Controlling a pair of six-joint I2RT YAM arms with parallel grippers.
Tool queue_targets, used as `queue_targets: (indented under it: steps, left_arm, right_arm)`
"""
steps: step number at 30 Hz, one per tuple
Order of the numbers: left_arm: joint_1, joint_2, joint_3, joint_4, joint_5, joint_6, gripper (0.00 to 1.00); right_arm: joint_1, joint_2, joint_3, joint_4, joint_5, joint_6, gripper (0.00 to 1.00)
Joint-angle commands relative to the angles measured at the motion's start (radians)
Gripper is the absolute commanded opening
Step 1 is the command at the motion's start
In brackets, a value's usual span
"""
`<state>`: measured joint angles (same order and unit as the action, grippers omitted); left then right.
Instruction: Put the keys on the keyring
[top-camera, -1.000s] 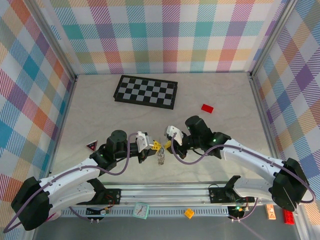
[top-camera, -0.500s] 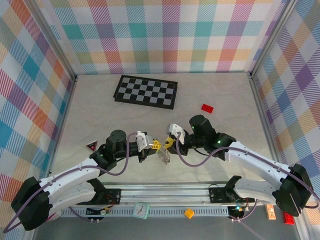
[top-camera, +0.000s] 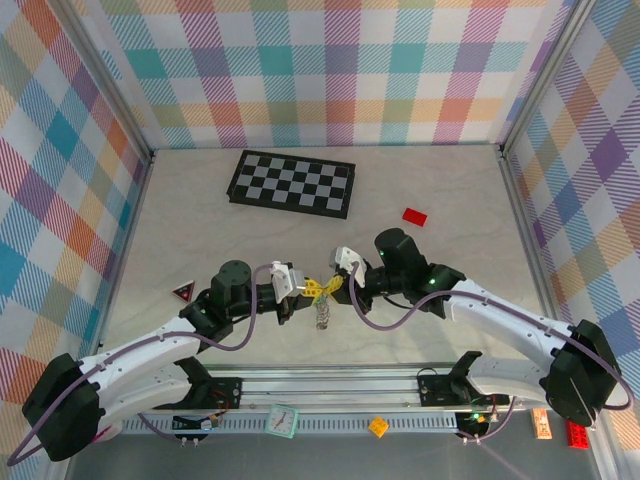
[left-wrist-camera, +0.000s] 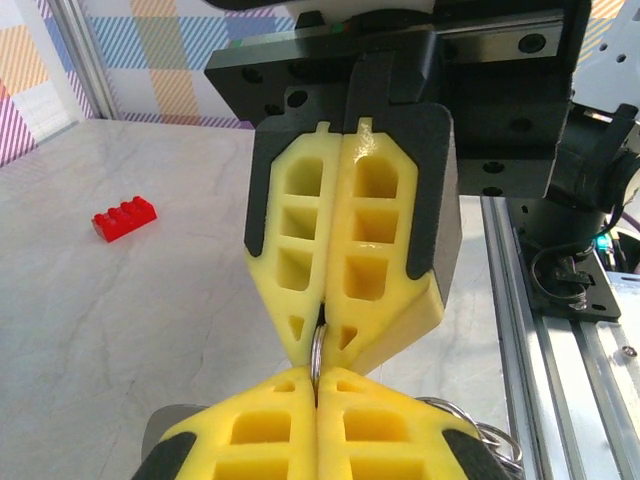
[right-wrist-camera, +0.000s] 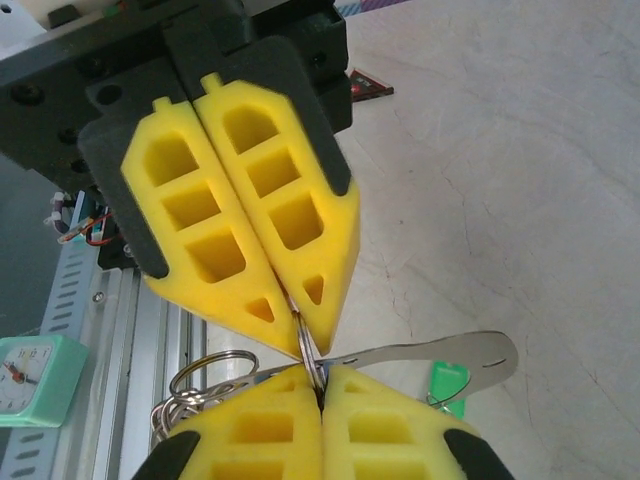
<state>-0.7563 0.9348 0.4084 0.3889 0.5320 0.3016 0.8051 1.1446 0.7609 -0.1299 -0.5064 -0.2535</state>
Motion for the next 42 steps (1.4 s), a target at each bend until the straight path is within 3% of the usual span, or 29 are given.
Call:
queue_targets:
  steps: [1,4,10,20,30,35,38,42]
  left_arm:
    - [-0.005,-0.02,0.004,0.027,-0.01,0.001,0.26]
    - [-0.006,-0.038,0.026,-0.061,-0.025,0.037,0.32]
    - [-0.006,-0.032,0.096,-0.228,-0.019,0.104,0.31]
    - [-0.006,0.017,0.139,-0.237,0.028,0.115,0.25]
    - [-0.006,0.039,0.147,-0.251,0.04,0.125,0.12]
    - [-0.006,0.033,0.145,-0.247,0.045,0.134,0.0]
    - [-0.006,0.02,0.133,-0.226,0.048,0.126,0.0]
    - [-0.006,0.007,0.088,-0.121,0.064,0.07,0.0]
  right_arm:
    - [0.002,-0.002,0.036,-0.037,-0.009,-0.045,0.0]
    - [0.001,0.008,0.084,-0.148,0.025,-0.11,0.0]
    - [0.013,0.026,0.172,-0.316,0.065,-0.228,0.0]
    - [0.079,0.118,0.312,-0.483,0.171,-0.344,0.0]
    - [0.1,0.122,0.336,-0.457,0.137,-0.333,0.0]
    - [0.1,0.119,0.327,-0.441,0.126,-0.303,0.0]
    - [0.092,0.079,0.285,-0.39,0.134,-0.254,0.15]
    - [0.032,-0.007,0.164,-0.244,0.081,-0.139,0.23]
